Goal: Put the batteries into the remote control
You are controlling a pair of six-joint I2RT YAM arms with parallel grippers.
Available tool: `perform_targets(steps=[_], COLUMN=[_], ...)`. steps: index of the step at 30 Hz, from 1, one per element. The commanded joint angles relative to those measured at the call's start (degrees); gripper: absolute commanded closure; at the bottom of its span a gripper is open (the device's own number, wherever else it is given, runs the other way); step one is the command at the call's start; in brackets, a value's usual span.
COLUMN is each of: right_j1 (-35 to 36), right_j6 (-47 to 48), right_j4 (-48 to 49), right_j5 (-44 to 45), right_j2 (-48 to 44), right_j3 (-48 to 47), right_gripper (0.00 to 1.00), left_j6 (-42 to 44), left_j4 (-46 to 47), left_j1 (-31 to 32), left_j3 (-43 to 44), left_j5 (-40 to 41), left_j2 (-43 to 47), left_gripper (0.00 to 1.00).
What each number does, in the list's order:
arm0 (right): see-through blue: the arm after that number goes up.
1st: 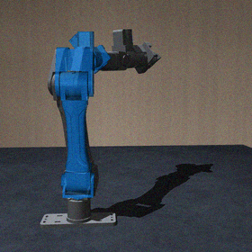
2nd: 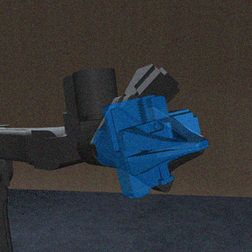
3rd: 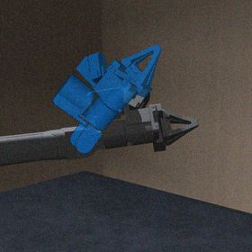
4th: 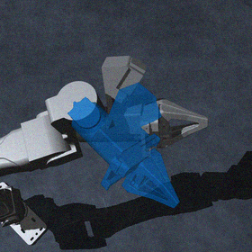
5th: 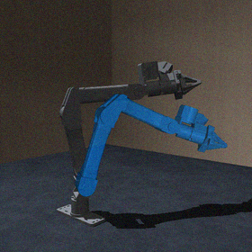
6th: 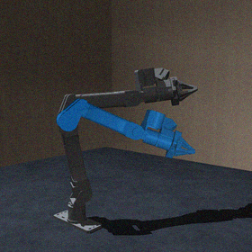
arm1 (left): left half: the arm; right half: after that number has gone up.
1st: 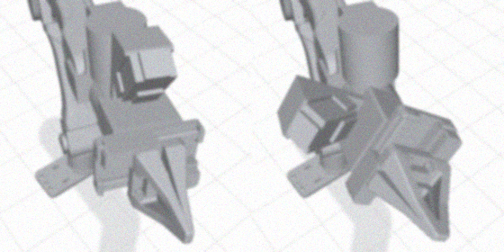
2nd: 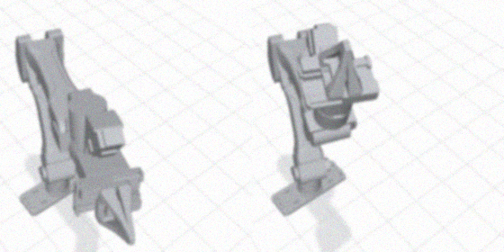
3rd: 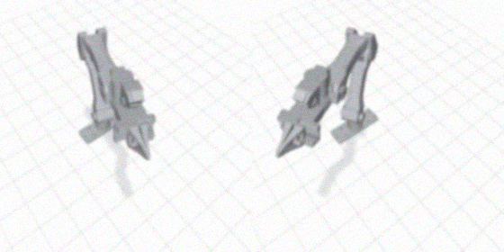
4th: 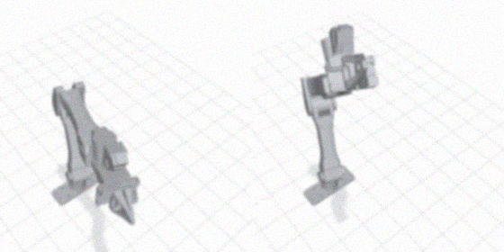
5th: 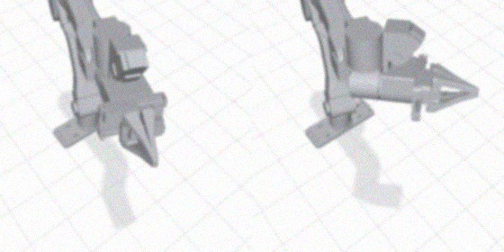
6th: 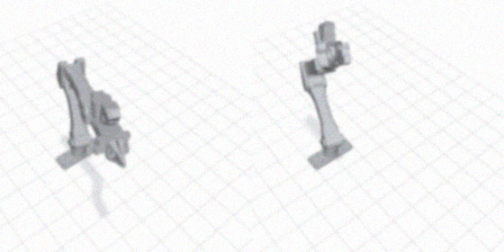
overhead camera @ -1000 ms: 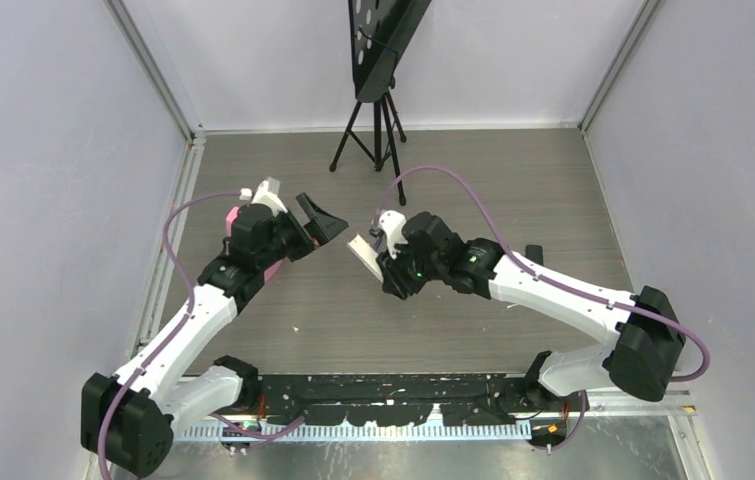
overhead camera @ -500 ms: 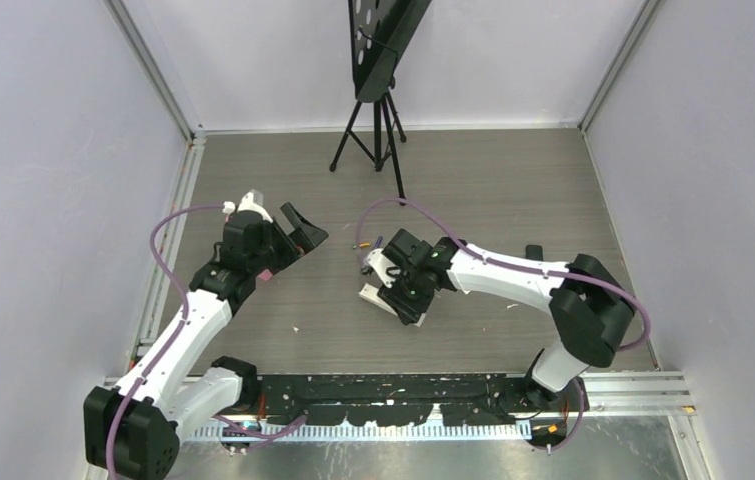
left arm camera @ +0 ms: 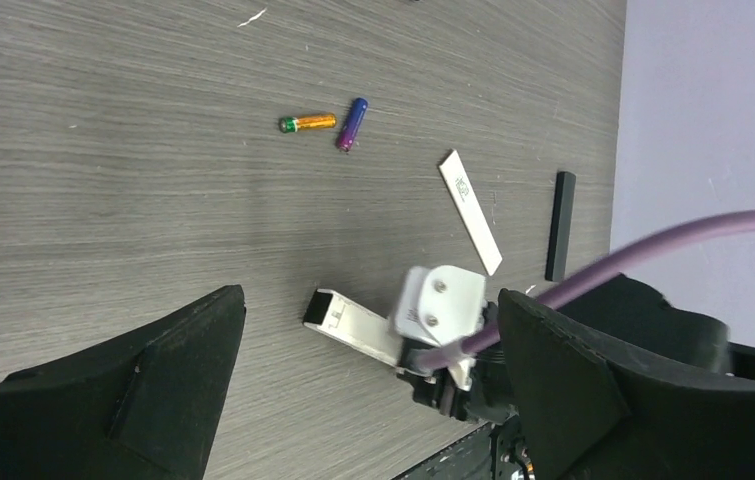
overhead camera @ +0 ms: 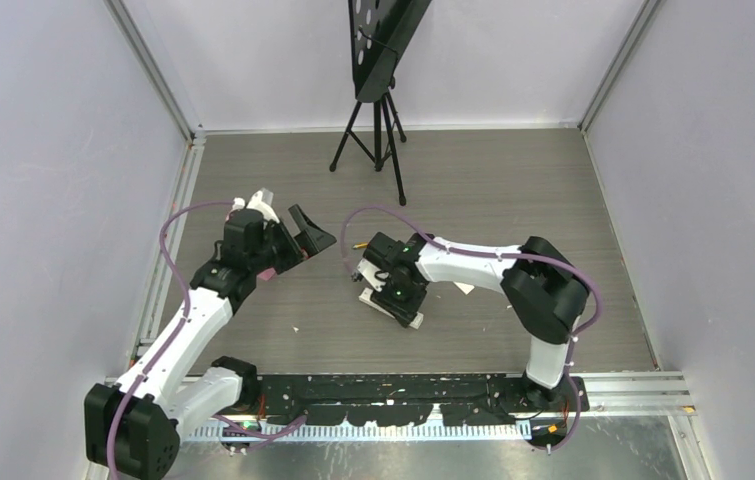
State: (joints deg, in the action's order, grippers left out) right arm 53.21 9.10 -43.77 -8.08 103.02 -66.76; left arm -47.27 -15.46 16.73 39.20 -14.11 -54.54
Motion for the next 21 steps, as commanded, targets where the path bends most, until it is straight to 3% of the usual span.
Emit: perform_targets(steps=[1, 3, 6, 15, 18, 21], right_j1=[0.5, 0.5, 0.5, -2.4, -7.3, -13.3], right_j6=[-2.1, -2.2, -2.2, -6.2, -11.6, -17.3], right_j4=[-4.0, -4.1, -3.0, 4.2, 9.5, 10.7], right_j5=[4.4, 4.5, 4.3, 5.1, 11.5, 20.4], right_j2=[3.5, 3.2, 0.4, -13.5, -15.9, -14.5], right_j3=[-4.4, -4.6, -3.9, 0.1, 1.9, 0.6], right_gripper=[0.61, 0.45, 0.35, 0.32, 0.3, 0.24], left_j6=[2.5, 3.1, 3.6, 4.2, 4.2, 4.1], left_j4=[2.1, 1.6, 1.6, 1.7, 2.7, 8.4], left_j1=[-0.4, -0.5, -0.5, -1.1, -1.2, -1.1], left_j3=[4.8, 6.2, 7.5, 8.1, 7.7, 6.5], left_j5=[-2.4, -2.7, -2.7, -2.1, -3.6, -12.0], left_j2=[-1.7, -2.7, -3.7, -4.1, -4.0, -5.2], left_gripper=[0.0, 0.0, 0.0, 0.0, 0.0, 0.03])
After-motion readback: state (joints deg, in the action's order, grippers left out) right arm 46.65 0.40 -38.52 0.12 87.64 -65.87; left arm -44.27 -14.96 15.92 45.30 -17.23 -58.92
